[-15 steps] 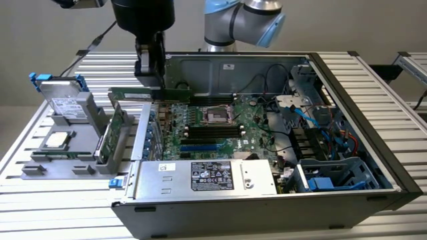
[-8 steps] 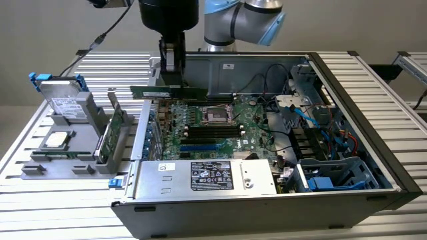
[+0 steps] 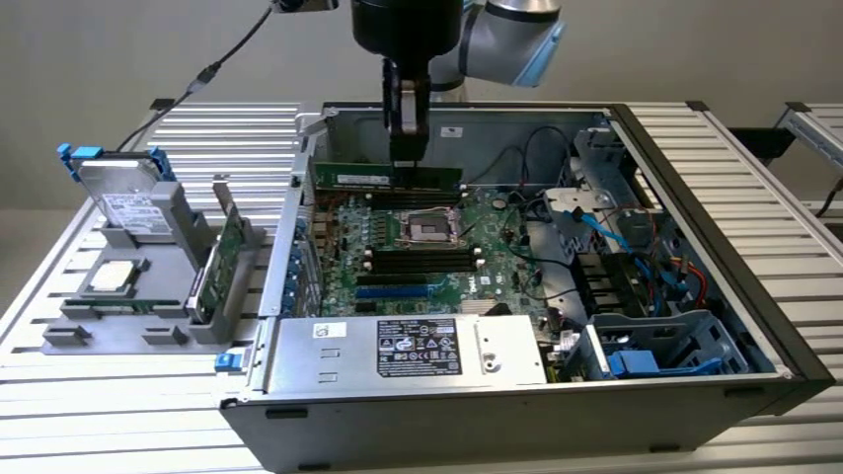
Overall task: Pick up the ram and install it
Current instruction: 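Pick up the ram and move it above insertion slot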
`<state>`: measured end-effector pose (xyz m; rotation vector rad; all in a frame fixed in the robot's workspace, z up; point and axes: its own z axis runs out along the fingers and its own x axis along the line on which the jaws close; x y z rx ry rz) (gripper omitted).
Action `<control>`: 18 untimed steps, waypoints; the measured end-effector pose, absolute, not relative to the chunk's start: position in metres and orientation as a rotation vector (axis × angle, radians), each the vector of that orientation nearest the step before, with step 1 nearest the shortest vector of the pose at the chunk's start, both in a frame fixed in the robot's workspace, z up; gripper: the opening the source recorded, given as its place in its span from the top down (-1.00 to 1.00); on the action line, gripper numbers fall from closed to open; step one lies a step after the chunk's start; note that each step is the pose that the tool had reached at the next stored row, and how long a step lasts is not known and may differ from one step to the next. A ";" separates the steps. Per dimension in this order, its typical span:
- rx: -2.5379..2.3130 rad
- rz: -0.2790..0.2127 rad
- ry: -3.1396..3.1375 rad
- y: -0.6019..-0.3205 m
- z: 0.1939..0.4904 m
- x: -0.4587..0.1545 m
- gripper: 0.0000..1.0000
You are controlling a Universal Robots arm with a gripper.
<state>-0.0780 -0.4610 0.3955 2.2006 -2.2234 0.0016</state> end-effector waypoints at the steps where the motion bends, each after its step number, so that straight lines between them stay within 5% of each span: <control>1: 2.200 0.002 -2.223 -0.456 0.395 -0.074 0.73; 18: 2.208 0.021 -2.229 -0.391 0.378 -0.039 0.73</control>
